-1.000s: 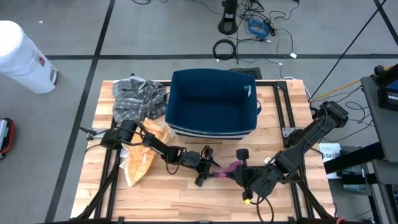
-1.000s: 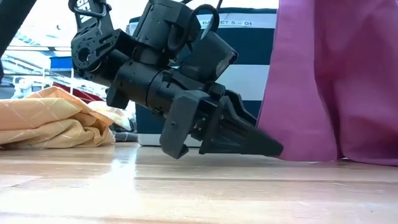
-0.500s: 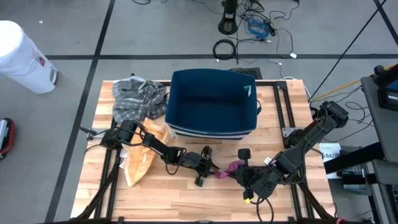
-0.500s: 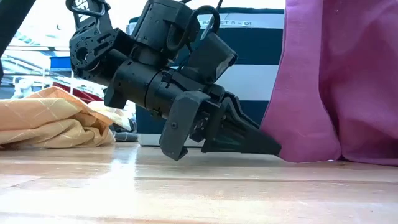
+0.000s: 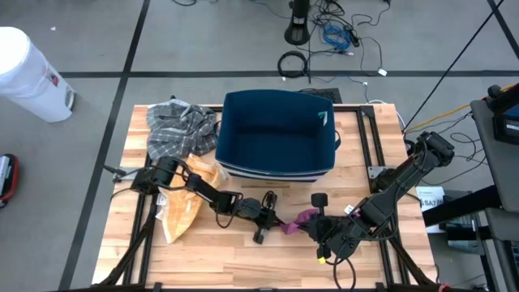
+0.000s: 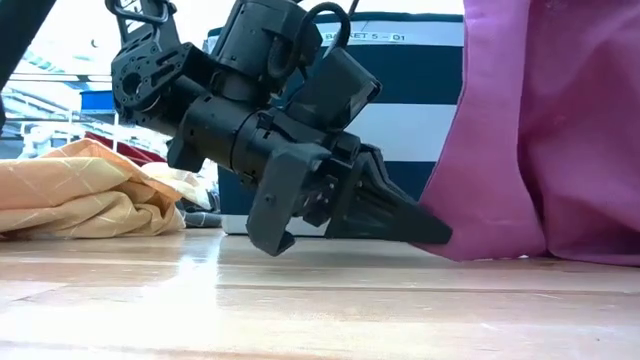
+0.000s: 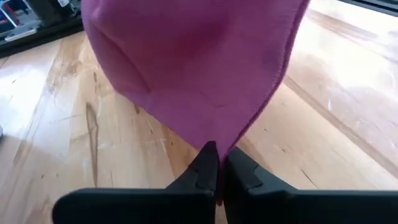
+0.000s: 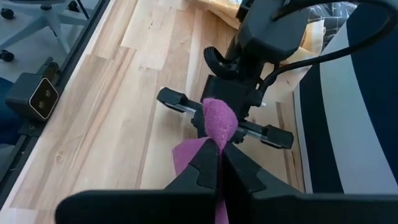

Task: Fold towel
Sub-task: Fold the purple towel

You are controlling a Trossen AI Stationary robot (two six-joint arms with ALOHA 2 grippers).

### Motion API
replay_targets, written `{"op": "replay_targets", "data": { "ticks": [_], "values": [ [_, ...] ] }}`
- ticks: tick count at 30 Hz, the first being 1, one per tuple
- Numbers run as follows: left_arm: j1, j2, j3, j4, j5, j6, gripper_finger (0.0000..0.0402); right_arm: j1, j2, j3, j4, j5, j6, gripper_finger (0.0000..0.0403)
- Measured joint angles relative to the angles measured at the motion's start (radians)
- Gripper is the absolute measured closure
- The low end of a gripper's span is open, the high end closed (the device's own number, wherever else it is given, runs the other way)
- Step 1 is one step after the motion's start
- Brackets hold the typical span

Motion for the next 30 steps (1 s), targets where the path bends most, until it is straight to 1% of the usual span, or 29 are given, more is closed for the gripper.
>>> {"op": "replay_targets", "data": {
  "ticks": [4,8,11,13,15,17,21,24,26,30],
  "values": [
    [-0.001,-0.081,-0.001,-0.099,-0.032,0.038,0.0398,0.000,-0.006,0.000,-0.001,-0.027,-0.001,0.0403],
    [-0.019,-0.221,-0.001,-0.248,-0.141,0.125,0.0399,0.004,-0.032,0.032,-0.019,-0.033,-0.035,0.0403],
    [-0.032,-0.364,-0.001,-0.386,-0.237,0.199,0.0399,0.007,-0.055,0.092,-0.060,-0.031,-0.095,0.0403],
    [-0.034,-0.475,-0.001,-0.486,-0.309,0.242,0.0400,0.007,-0.068,0.151,-0.116,-0.032,-0.134,0.0403],
    [-0.033,-0.589,-0.001,-0.557,-0.375,0.283,0.0400,0.007,-0.081,0.215,-0.181,-0.030,-0.181,0.0403],
    [-0.034,-0.705,-0.001,-0.581,-0.426,0.315,0.0400,0.007,-0.091,0.288,-0.221,-0.022,-0.234,0.0403],
    [-0.042,-0.920,0.010,-0.580,-0.446,0.366,0.0400,0.006,-0.100,0.439,-0.238,0.007,-0.397,0.0403],
    [-0.055,-1.015,0.040,-0.601,-0.440,0.390,0.0401,0.004,-0.099,0.550,-0.234,0.017,-0.523,0.0403],
    [-0.076,-1.040,0.068,-0.633,-0.437,0.406,0.0401,0.003,-0.099,0.608,-0.220,0.020,-0.592,0.0402],
    [-0.121,-1.038,0.124,-0.680,-0.438,0.448,0.0401,0.001,-0.097,0.692,-0.225,0.003,-0.676,0.0402]
  ]
}}
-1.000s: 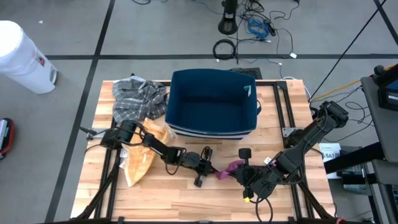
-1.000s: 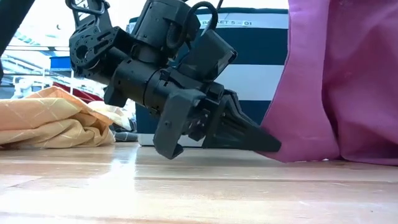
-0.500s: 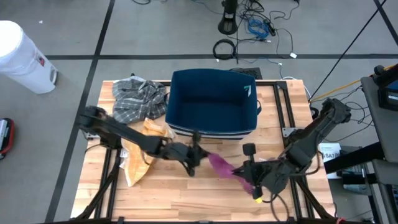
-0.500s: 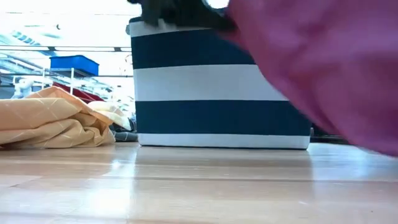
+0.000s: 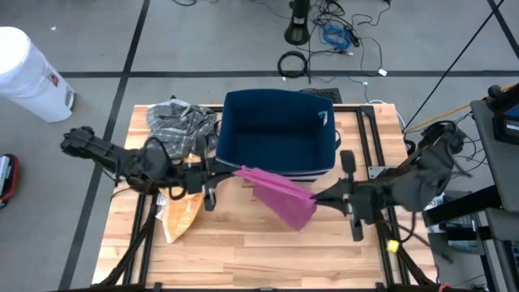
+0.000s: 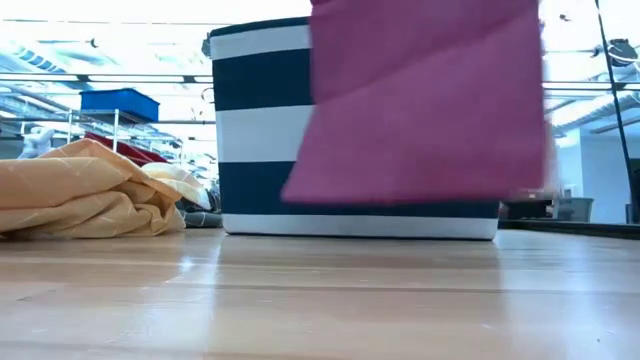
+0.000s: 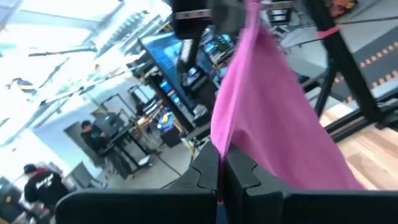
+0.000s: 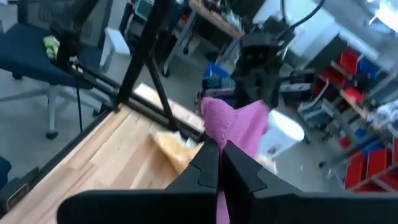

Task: Fold towel
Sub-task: Fold the purple towel

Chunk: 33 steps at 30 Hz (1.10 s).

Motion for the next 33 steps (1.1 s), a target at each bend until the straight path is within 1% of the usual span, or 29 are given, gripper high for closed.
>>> {"op": "replay_targets", "data": {
  "ticks": [5,12,21,24,30,33],
  "values": [
    [-0.047,0.019,0.062,-0.061,-0.024,0.013,0.0401,-0.002,0.004,0.034,-0.010,-0.071,-0.022,0.0402],
    [-0.116,0.020,0.101,-0.073,-0.095,0.079,0.0401,-0.010,0.010,0.034,-0.063,-0.083,0.007,0.0402],
    [-0.160,0.019,0.105,-0.095,-0.110,0.104,0.0401,-0.009,0.040,0.034,-0.059,-0.117,-0.008,0.0402],
    [-0.179,0.019,0.105,-0.106,-0.111,0.106,0.0401,-0.009,0.048,0.034,-0.058,-0.146,-0.005,0.0402],
    [-0.253,0.019,0.105,-0.110,-0.112,0.111,0.0401,0.002,0.075,0.035,-0.047,-0.170,-0.002,0.0402],
    [-0.295,0.019,0.105,-0.106,-0.130,0.131,0.0401,0.004,0.084,0.035,-0.020,-0.213,-0.006,0.0402]
  ]
}}
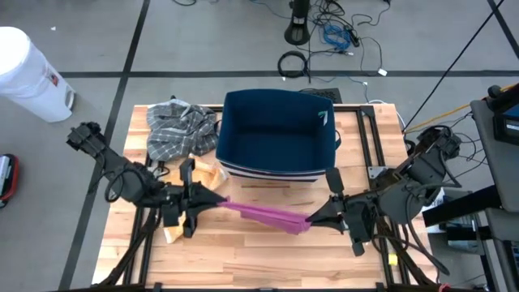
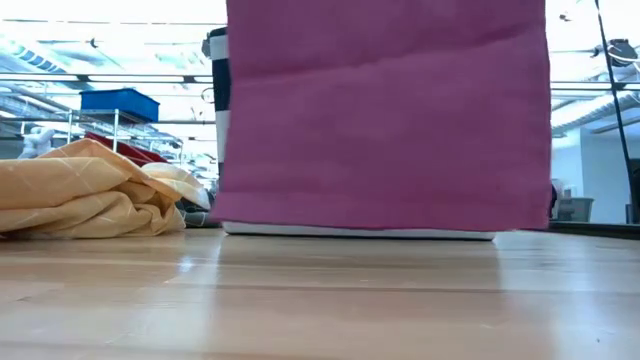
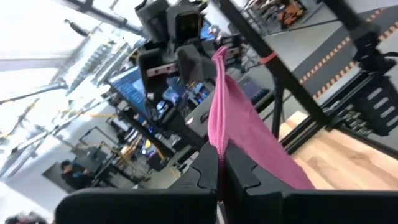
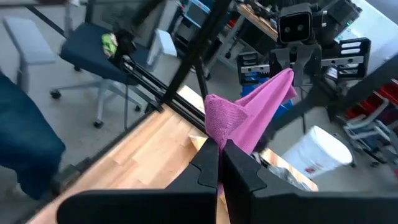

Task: Fold towel
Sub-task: Fold the purple towel

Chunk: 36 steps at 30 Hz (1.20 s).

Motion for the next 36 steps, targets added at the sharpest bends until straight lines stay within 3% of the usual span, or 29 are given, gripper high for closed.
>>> {"op": "replay_targets", "data": {
  "ticks": [9,14,17,22,26,29,36],
  "values": [
    [-0.048,-0.006,0.003,0.009,-0.110,0.072,0.0401,0.004,-0.012,0.000,-0.029,-0.056,-0.019,0.0402],
    [-0.014,-0.004,0.003,-0.041,-0.202,0.073,0.0401,-0.019,-0.026,0.001,-0.077,0.020,0.021,0.0402],
    [0.045,-0.005,0.003,-0.126,-0.205,-0.015,0.0401,-0.049,-0.027,0.001,-0.143,0.041,0.082,0.0402],
    [0.131,0.014,0.003,-0.213,-0.184,-0.112,0.0401,-0.098,-0.007,-0.012,-0.195,0.030,0.140,0.0402],
    [0.159,0.013,0.003,-0.184,-0.094,-0.117,0.0401,-0.131,0.011,-0.040,-0.169,-0.070,0.145,0.0402],
    [0.192,0.022,0.003,-0.158,-0.017,-0.127,0.0401,-0.148,0.035,-0.090,-0.137,-0.089,0.145,0.0399],
    [0.233,0.051,0.002,-0.129,0.068,-0.131,0.0401,-0.164,0.052,-0.240,-0.094,-0.086,0.245,0.0352]
  ]
}}
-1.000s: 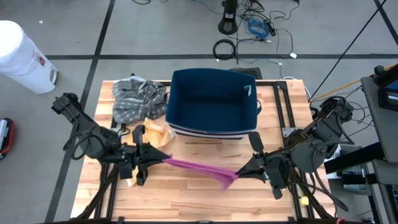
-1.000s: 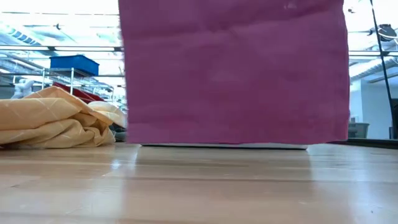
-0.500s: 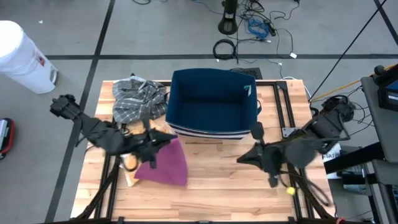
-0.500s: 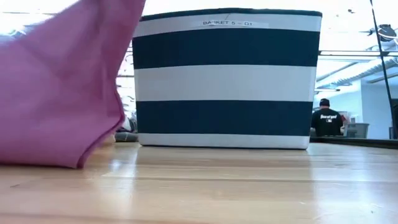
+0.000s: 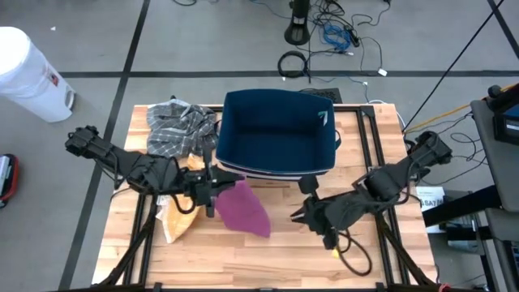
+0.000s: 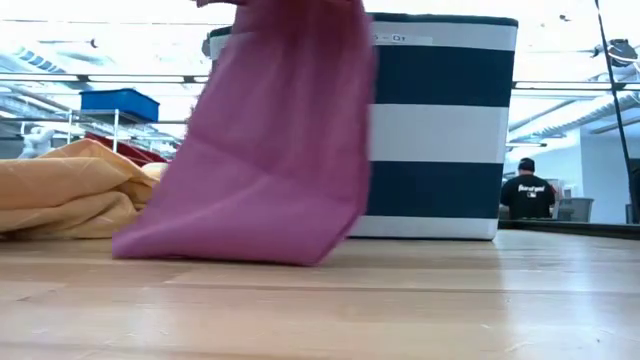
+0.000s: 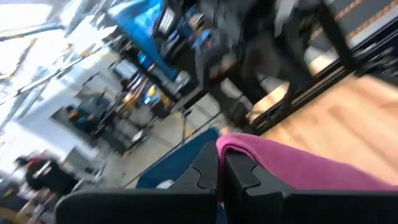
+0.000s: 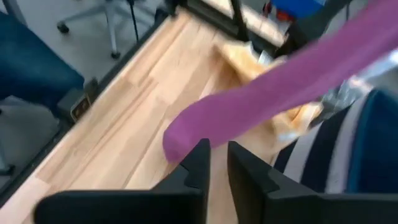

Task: Fold towel
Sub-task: Fold the purple towel

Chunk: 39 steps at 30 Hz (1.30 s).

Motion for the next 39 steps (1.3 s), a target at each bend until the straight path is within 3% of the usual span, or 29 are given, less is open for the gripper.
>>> {"op": "replay_targets", "data": {
  "ticks": [8,17,20,25,31,35,39],
  "values": [
    [-0.108,-0.015,0.003,0.126,0.015,0.104,0.0401,0.042,-0.004,-0.129,0.008,0.011,0.163,0.0308],
    [-0.226,-0.013,0.078,0.071,-0.287,0.212,0.0401,0.104,-0.004,-0.181,0.000,0.030,0.280,0.0323],
    [-0.247,-0.014,0.113,0.075,-0.320,0.264,0.0401,0.125,-0.004,-0.181,0.009,0.040,0.284,0.0325],
    [-0.177,-0.016,0.148,0.083,-0.244,0.274,0.0401,0.148,-0.004,-0.181,0.003,0.084,0.316,0.0325],
    [-0.051,0.009,0.146,-0.002,-0.080,0.148,0.0401,0.171,-0.004,-0.181,-0.004,0.086,0.379,0.0325],
    [-0.058,0.008,0.147,0.006,0.020,0.126,0.0401,0.194,-0.004,-0.181,-0.026,0.086,0.420,0.0325],
    [-0.103,-0.001,0.146,-0.030,0.027,0.127,0.0401,0.213,-0.004,-0.181,-0.038,0.088,0.446,0.0325]
  ]
}}
